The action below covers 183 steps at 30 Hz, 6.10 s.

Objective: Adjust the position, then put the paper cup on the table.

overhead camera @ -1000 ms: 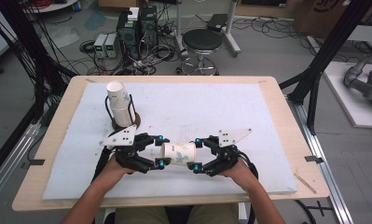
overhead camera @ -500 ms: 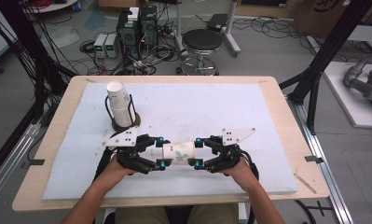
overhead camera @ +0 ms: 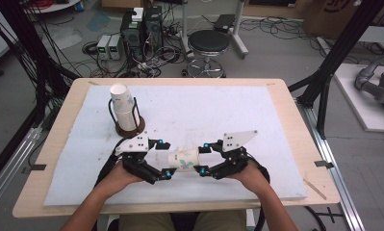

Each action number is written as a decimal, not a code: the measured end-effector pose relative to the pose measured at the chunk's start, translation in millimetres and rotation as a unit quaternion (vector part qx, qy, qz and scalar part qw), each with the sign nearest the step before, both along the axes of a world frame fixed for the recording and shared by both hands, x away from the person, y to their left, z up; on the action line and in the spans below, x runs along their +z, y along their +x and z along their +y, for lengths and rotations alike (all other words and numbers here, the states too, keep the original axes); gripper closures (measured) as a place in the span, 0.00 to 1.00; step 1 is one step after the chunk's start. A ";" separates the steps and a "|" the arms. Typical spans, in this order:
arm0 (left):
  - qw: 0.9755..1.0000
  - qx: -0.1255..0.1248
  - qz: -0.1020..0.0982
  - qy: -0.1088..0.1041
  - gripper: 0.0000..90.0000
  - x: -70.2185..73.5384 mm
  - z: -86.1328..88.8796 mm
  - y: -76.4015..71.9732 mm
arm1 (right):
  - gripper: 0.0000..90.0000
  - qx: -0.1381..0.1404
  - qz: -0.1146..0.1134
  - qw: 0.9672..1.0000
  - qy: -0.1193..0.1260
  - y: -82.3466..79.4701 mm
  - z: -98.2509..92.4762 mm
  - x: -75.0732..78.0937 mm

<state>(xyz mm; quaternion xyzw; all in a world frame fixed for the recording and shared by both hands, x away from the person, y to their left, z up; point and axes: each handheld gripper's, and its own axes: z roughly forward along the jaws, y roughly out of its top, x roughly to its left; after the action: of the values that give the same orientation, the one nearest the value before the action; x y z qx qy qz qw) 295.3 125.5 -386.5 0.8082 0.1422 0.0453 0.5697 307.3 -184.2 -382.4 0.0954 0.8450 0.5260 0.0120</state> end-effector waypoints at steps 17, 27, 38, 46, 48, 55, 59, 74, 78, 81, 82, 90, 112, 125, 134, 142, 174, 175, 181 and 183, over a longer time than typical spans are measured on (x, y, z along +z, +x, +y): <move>0.999 -0.001 -0.009 0.044 0.15 6.8 0.7 -2.1 | 0.40 0.008 -0.021 0.995 -0.093 8.0 12.6 29.9; 0.998 -0.008 -0.010 0.068 0.16 8.6 -5.8 -0.6 | 0.40 0.026 -0.044 0.988 -0.148 7.3 25.6 42.5; 0.995 -0.026 -0.008 0.096 0.18 10.7 -14.8 0.3 | 0.40 0.049 -0.077 0.973 -0.213 6.9 44.3 58.8; 0.993 -0.038 -0.005 0.108 0.18 12.5 -20.1 2.3 | 0.40 0.065 -0.093 0.962 -0.250 5.4 57.2 69.8; 0.993 -0.041 -0.005 0.110 0.18 12.9 -21.4 2.8 | 0.40 0.069 -0.098 0.958 -0.259 5.0 59.9 71.8; 0.992 -0.050 -0.003 0.120 0.22 14.1 -24.9 3.9 | 0.39 0.082 -0.105 0.950 -0.283 3.2 68.5 72.8; 0.990 -0.055 0.003 0.129 0.24 13.5 -27.3 4.7 | 0.39 0.085 -0.110 0.943 -0.302 2.0 71.9 72.5; 0.985 -0.078 0.015 0.152 0.41 9.1 -32.7 8.2 | 0.39 0.100 -0.109 0.935 -0.321 -0.8 79.6 68.4; 0.986 -0.078 0.014 0.150 0.41 8.2 -32.8 8.3 | 0.37 0.098 -0.103 0.939 -0.312 0.3 78.7 68.3; 0.987 -0.076 0.015 0.140 0.38 6.2 -31.8 7.2 | 0.32 0.092 -0.093 0.950 -0.284 2.6 75.7 66.1; 0.988 -0.074 0.015 0.135 0.38 5.3 -31.0 7.2 | 0.32 0.092 -0.093 0.950 -0.284 2.6 75.7 66.1; 0.994 -0.052 0.018 0.094 0.36 -4.9 -21.1 5.3 | 0.23 0.049 -0.053 0.981 -0.181 7.4 57.8 62.0; 0.997 0.080 -0.006 -0.008 0.36 -32.1 40.3 4.7 | 0.23 -0.134 0.002 0.991 -0.012 8.9 -40.8 5.0; 0.988 0.139 -0.035 -0.052 0.35 -33.1 59.6 -0.2 | 0.23 -0.258 -0.017 0.966 0.000 -3.8 -87.9 -27.9; 0.986 0.145 -0.043 -0.067 0.35 -34.1 62.9 3.3 | 0.23 -0.286 -0.010 0.958 0.036 -1.2 -101.2 -29.2; 0.982 0.160 -0.051 -0.084 0.35 -34.5 66.7 2.3 | 0.23 -0.301 -0.031 0.952 0.043 -2.9 -99.7 -24.4; 0.977 0.211 -0.042 0.000 0.36 -63.3 46.3 34.7 | 0.24 -0.291 -0.033 0.956 0.031 -6.7 -96.0 -24.5; 0.977 0.212 -0.036 0.001 0.36 -64.2 46.1 35.2 | 0.23 -0.291 -0.033 0.955 0.032 -6.6 -95.8 -24.5; 0.974 0.221 -0.026 0.043 0.37 -65.0 42.8 35.6 | 0.24 -0.288 -0.030 0.957 0.028 -6.2 -95.1 -25.1; 0.973 0.221 -0.021 0.062 0.37 -65.1 40.9 35.1 | 0.24 -0.287 -0.030 0.957 0.029 -6.3 -95.1 -24.6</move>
<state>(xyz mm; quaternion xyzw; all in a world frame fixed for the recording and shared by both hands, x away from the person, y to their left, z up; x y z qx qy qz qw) 330.3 166.4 -451.6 0.7893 0.3023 0.1962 0.4971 301.1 -279.3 -406.9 0.3186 0.7655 0.5273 0.1855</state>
